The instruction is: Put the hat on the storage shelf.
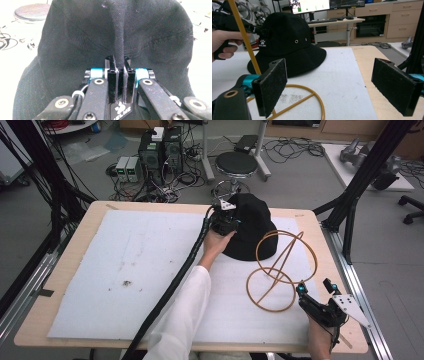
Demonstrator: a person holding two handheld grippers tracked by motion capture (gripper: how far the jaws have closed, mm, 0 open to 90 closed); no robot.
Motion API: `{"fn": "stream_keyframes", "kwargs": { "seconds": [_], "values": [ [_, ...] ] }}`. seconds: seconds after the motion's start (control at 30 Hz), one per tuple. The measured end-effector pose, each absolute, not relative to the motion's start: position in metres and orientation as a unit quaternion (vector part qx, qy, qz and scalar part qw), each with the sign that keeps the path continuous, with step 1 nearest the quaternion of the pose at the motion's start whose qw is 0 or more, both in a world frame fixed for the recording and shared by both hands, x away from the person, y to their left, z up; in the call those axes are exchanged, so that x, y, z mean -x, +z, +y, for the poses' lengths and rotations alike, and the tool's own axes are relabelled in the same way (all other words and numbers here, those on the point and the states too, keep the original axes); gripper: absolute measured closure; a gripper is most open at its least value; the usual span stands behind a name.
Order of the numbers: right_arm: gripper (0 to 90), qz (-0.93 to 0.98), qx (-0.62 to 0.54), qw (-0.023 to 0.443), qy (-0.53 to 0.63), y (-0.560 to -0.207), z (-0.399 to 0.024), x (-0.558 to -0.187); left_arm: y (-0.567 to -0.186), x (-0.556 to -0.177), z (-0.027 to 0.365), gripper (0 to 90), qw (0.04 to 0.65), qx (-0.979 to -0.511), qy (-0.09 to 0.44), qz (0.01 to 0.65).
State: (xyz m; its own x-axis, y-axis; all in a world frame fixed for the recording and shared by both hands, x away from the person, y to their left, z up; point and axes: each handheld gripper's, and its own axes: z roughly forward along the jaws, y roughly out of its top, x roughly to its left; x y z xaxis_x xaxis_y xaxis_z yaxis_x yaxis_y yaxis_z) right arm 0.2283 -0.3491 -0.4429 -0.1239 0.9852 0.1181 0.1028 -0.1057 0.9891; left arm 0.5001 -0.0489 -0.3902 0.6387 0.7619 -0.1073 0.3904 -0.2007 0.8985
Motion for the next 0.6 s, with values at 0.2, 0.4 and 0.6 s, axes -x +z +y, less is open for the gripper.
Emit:
{"fn": "stream_keyframes", "kwargs": {
  "seconds": [0.2, 0.4, 0.6],
  "values": [
    [12.4, 0.527, -0.516, 0.412, 0.535, -0.4429, -0.3482, -0.2291, -0.3883, -0.5009, -0.0455, 86.3, 0.506, -0.754, 0.174, 0.380],
    [12.4, 0.528, -0.515, 0.414, 0.533, -0.4428, -0.3490, -0.2282, -0.3872, -0.5001, -0.0453, 86.3, 0.505, -0.756, 0.175, 0.379],
    [12.4, 0.524, -0.520, 0.413, 0.533, -0.4431, -0.3510, -0.2255, -0.3815, -0.4995, -0.0401, 86.3, 0.499, -0.763, 0.179, 0.370]
  ]
}}
